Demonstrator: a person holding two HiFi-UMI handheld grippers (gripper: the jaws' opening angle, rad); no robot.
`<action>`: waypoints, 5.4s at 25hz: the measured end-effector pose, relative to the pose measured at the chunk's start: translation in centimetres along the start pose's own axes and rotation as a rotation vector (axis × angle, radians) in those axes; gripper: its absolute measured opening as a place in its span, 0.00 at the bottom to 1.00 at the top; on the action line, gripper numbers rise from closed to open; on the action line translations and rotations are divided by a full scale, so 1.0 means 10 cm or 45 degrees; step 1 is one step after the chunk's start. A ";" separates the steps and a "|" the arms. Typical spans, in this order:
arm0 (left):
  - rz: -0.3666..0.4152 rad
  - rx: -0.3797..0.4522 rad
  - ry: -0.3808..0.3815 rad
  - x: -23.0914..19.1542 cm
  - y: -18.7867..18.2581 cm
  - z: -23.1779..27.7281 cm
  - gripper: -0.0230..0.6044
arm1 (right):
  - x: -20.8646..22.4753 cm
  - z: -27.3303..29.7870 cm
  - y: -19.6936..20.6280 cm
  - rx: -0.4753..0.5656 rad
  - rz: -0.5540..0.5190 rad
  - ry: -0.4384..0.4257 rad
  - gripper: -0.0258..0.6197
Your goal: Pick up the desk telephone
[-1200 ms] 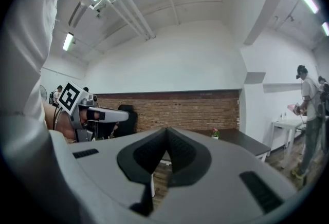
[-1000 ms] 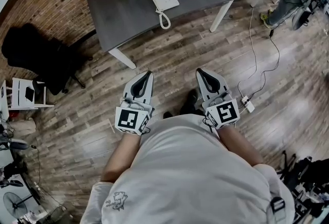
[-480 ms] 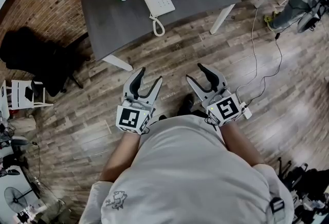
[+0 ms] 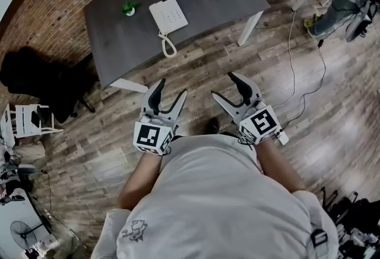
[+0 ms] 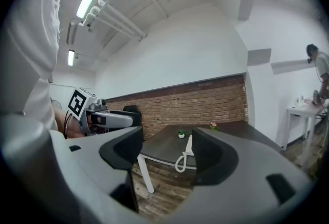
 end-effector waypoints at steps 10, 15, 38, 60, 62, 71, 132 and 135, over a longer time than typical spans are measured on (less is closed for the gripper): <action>0.018 -0.007 0.079 0.26 -0.11 0.52 0.51 | 0.47 -0.28 0.03 0.014 0.035 0.087 0.51; 0.003 -0.008 0.113 0.26 -0.12 0.72 0.51 | 0.61 -0.31 0.05 0.000 0.042 0.127 0.51; -0.030 -0.039 0.246 -1.04 -0.35 1.77 0.59 | 1.33 1.14 -0.20 -0.086 0.033 0.177 0.51; -0.203 -0.086 0.117 -3.06 -0.12 1.84 0.62 | 1.42 3.18 -0.32 -0.198 0.028 0.005 0.51; -0.209 -0.098 0.111 -3.08 -0.10 1.87 0.62 | 1.47 3.23 -0.27 -0.205 0.041 -0.011 0.51; -0.275 -0.141 0.047 -3.29 -0.03 2.21 0.62 | 1.89 3.68 -0.14 -0.287 0.063 -0.182 0.49; -1.154 -0.419 0.218 -3.92 2.40 3.53 0.56 | 3.07 4.94 2.52 -1.037 0.584 -0.727 0.19; -1.167 -0.403 0.235 -3.91 2.40 3.53 0.56 | 3.07 4.94 2.52 -1.040 0.619 -0.750 0.19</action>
Point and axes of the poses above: the fingertips, and each gripper's own axes: z forward along the fingers, x to its right, y out of its underside, the point moved 4 cm from there along -z, backward along the fingers, and after that the axes turned 3 degrees about -x, right-handed, at the moved point
